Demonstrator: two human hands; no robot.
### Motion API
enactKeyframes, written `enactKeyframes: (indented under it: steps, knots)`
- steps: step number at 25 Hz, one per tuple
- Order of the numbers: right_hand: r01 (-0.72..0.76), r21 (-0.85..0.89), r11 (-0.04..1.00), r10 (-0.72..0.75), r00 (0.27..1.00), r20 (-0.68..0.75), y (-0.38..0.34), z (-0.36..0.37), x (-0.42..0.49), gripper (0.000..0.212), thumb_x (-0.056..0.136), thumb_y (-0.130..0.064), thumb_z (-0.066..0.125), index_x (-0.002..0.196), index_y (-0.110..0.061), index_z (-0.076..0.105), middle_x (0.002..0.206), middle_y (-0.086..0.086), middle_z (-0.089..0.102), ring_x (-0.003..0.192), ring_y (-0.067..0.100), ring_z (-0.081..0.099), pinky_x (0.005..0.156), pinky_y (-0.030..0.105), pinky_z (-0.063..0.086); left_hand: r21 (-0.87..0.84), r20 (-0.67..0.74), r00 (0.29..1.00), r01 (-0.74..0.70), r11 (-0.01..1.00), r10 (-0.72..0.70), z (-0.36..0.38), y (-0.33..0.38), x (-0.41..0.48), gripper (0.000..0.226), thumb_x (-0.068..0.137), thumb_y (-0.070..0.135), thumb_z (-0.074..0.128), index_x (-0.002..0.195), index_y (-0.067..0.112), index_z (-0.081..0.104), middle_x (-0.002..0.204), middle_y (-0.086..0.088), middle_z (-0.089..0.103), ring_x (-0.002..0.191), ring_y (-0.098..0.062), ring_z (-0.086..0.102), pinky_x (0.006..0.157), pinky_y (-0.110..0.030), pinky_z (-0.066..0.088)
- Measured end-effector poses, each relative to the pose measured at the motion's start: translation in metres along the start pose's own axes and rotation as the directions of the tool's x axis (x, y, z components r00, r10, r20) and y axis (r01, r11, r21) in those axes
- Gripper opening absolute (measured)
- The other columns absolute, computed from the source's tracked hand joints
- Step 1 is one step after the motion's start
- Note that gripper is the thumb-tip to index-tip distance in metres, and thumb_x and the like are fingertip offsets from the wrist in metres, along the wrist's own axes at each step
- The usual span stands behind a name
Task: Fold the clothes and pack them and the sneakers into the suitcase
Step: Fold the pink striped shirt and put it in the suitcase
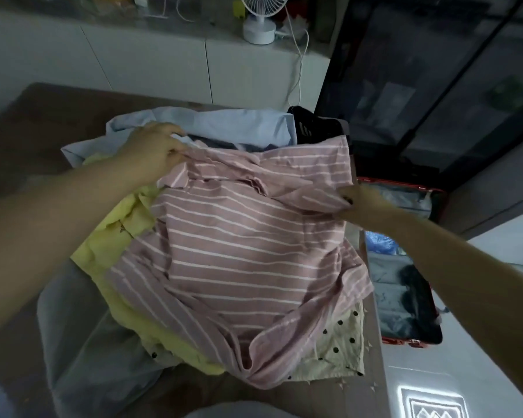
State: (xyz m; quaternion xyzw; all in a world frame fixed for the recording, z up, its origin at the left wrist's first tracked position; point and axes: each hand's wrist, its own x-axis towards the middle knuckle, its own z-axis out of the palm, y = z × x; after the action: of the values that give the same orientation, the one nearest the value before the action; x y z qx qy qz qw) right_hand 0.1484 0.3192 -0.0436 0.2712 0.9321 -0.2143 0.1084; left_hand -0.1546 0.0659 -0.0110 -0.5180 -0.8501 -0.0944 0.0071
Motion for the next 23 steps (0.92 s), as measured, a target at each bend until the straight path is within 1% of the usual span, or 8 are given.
enactKeyframes:
  steps: [3,6,8,10,13,16,20,23]
  knots:
    - [0.088,0.098,0.991,-0.081,0.994,-0.068,0.006,0.02,-0.021,0.038,0.082,-0.013,0.068,0.118,-0.005,0.056,0.109,0.009,0.058,0.101,0.025,0.057,0.077,0.02,0.037,0.058,0.042,0.998,-0.038,0.998,0.035,0.007,-0.011,-0.018,0.019,0.082,0.021,0.067,0.096,0.01,0.075,0.124,-0.019,0.059,0.112,-0.043,0.052,0.098,-0.05,0.039]
    - [0.09,0.176,0.98,-0.058,0.982,-0.182,-0.002,0.044,-0.047,0.04,0.082,-0.001,0.062,0.12,-0.01,0.053,0.109,0.003,0.053,0.092,0.018,0.053,0.075,0.015,0.037,0.07,0.171,0.985,0.013,0.997,-0.025,0.017,0.0,-0.043,0.047,0.081,0.042,0.064,0.123,0.022,0.061,0.139,-0.011,0.047,0.13,-0.036,0.036,0.11,-0.044,0.024]
    - [0.112,0.122,0.986,-0.111,0.994,-0.016,-0.002,0.06,-0.068,0.05,0.08,0.01,0.05,0.122,-0.016,0.055,0.108,-0.002,0.053,0.091,0.014,0.055,0.067,0.01,0.043,-0.037,0.115,0.993,-0.023,0.999,0.027,0.021,0.017,-0.069,0.06,0.082,0.037,0.066,0.137,0.026,0.044,0.141,-0.003,0.04,0.132,-0.03,0.029,0.111,-0.032,0.015]
    - [0.173,-0.051,0.984,-0.158,0.965,0.211,0.004,0.076,-0.087,0.073,0.075,0.009,0.048,0.138,-0.027,0.042,0.12,-0.002,0.051,0.102,0.013,0.049,0.082,0.006,0.039,-0.156,-0.022,0.971,-0.239,0.958,0.239,0.015,0.035,-0.105,0.037,0.087,0.044,0.057,0.121,0.032,0.054,0.12,0.016,0.048,0.115,-0.019,0.041,0.105,-0.016,0.017]
    - [0.349,-0.417,0.839,-0.327,0.937,0.126,0.016,0.09,-0.096,0.074,0.05,-0.007,0.076,0.12,-0.022,0.058,0.106,-0.003,0.062,0.103,0.024,0.059,0.107,0.041,0.032,-0.158,0.063,0.883,-0.452,0.878,0.465,0.019,0.032,-0.158,0.044,0.085,0.07,0.036,0.101,0.037,0.061,0.1,0.026,0.048,0.096,-0.006,0.046,0.092,-0.023,0.032]
    - [0.325,-0.409,0.853,-0.328,0.943,0.064,0.024,0.094,-0.098,0.06,0.045,-0.016,0.085,0.101,-0.018,0.064,0.09,-0.001,0.067,0.086,0.026,0.068,0.1,0.049,0.039,-0.047,0.203,0.898,-0.39,0.92,0.391,0.033,0.017,-0.191,0.057,0.08,0.076,0.032,0.118,0.037,0.049,0.111,0.026,0.041,0.104,-0.004,0.04,0.098,-0.015,0.017]
    - [0.128,-0.363,0.923,-0.14,0.99,-0.006,0.023,0.098,-0.105,0.051,0.076,-0.017,0.07,0.123,-0.014,0.051,0.123,0.007,0.059,0.114,0.028,0.058,0.111,0.041,0.023,0.012,0.138,0.975,-0.178,0.984,0.174,0.042,0.018,-0.201,0.063,0.067,0.038,0.078,0.12,0.023,0.047,0.118,-0.001,0.053,0.106,-0.024,0.053,0.088,-0.027,0.028]
    - [0.156,-0.381,0.911,-0.19,0.981,-0.051,0.024,0.1,-0.117,0.037,0.074,-0.025,0.06,0.11,-0.034,0.057,0.099,0.003,0.071,0.084,0.032,0.067,0.086,0.047,0.045,-0.066,0.202,0.978,-0.034,0.997,0.047,0.031,0.027,-0.199,0.04,0.072,0.019,0.078,0.108,0.017,0.062,0.109,-0.002,0.064,0.096,-0.025,0.063,0.076,-0.029,0.033]
